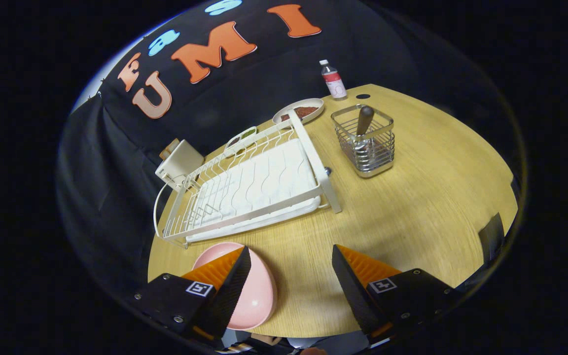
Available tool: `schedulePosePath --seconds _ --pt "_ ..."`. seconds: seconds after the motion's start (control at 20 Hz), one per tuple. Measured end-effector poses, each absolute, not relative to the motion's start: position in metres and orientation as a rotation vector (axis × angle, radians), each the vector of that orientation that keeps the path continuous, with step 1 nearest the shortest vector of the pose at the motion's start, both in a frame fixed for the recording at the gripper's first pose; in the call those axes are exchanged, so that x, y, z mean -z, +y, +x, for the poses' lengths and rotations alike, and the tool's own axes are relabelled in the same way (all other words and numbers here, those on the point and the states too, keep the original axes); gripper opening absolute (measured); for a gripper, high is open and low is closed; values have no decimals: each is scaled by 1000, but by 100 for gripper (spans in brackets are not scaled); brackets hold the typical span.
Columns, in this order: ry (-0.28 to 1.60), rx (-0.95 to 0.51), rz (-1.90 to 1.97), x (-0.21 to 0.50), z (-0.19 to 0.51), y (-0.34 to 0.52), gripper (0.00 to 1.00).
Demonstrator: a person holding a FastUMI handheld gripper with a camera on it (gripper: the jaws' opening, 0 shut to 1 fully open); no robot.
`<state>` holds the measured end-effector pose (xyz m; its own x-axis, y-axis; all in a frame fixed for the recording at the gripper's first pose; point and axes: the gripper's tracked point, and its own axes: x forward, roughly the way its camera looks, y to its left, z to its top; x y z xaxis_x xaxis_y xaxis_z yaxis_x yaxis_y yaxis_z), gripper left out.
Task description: Take the plate from the dish rack, then take the spoon from the basket and place it into the plate.
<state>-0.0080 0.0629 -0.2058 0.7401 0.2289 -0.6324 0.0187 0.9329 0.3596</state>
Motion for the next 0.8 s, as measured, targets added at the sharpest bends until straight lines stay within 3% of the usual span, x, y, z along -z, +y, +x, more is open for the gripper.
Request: schedulePosePath --seconds 0.3,0.8 --pt "587 -20 295 168 13 0 99" --pt "110 138 102 104 65 -55 98"
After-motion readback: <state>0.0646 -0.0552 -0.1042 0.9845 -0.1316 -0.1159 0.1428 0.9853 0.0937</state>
